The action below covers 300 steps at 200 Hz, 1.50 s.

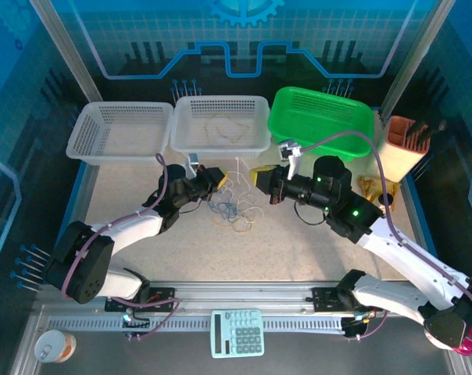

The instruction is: Untangle the cables

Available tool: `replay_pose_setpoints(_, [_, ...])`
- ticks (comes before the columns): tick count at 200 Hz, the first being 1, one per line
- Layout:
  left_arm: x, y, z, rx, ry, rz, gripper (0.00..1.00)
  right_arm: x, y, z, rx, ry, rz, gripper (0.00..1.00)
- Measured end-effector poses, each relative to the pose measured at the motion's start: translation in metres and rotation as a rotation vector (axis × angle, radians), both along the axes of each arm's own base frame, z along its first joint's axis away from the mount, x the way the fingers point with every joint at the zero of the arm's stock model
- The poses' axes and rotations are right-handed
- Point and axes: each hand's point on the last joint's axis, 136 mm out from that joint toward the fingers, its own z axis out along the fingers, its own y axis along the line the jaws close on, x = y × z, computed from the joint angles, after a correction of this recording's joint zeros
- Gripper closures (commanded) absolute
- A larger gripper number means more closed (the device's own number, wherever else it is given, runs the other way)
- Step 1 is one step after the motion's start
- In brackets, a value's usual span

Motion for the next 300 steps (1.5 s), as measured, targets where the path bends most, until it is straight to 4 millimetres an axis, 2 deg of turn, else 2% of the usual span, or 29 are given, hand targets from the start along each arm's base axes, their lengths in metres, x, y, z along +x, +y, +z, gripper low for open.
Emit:
replay_pose_setpoints(14, [0.000,0.000,-0.001,0.012,-0.011,-0.004,0.61,0.000,0.000,0.008,0.005,-0.017,0.001,1.00])
replay_pose_setpoints(21, [0.000,0.000,0.000,0.015,-0.016,-0.006,0.52,0.000,-0.001,0.010,0.006,-0.023,0.001,1.00])
replay_pose_setpoints(47, [0.000,0.002,-0.001,0.038,-0.035,-0.011,0.32,0.003,-0.003,0.010,0.002,-0.023,-0.010,1.00])
replay_pose_setpoints(68, [-0.004,0.008,-0.003,0.079,-0.052,-0.014,0.25,0.007,-0.007,0.009,-0.001,-0.019,-0.025,1.00])
replay_pose_setpoints(91, [-0.013,0.014,0.003,0.137,-0.095,-0.029,0.23,0.010,-0.011,0.009,-0.006,-0.012,-0.034,1.00])
replay_pose_setpoints(146, [-0.046,0.023,0.050,0.304,-0.366,-0.112,0.19,0.009,-0.009,0.017,0.004,-0.015,-0.012,1.00])
replay_pose_setpoints(179, [-0.056,0.011,0.078,0.335,-0.497,-0.196,0.18,0.012,-0.007,0.011,-0.002,0.004,-0.012,1.00])
replay_pose_setpoints(214, [-0.071,-0.020,0.101,0.353,-0.619,-0.312,0.18,0.014,-0.003,0.012,0.001,0.017,-0.001,1.00])
replay_pose_setpoints(227, [-0.073,-0.030,0.099,0.368,-0.637,-0.345,0.18,0.015,-0.002,0.020,0.011,0.010,0.001,1.00])
replay_pose_setpoints(244, [-0.068,-0.037,0.084,0.409,-0.628,-0.353,0.19,0.015,-0.001,0.039,0.033,-0.017,0.006,1.00])
replay_pose_setpoints(274, [-0.051,-0.031,0.048,0.497,-0.564,-0.303,0.20,0.008,-0.002,0.087,0.098,-0.091,0.029,1.00])
replay_pose_setpoints(300, [-0.039,-0.031,0.020,0.538,-0.506,-0.292,0.29,-0.001,-0.005,0.122,0.149,-0.148,0.047,1.00])
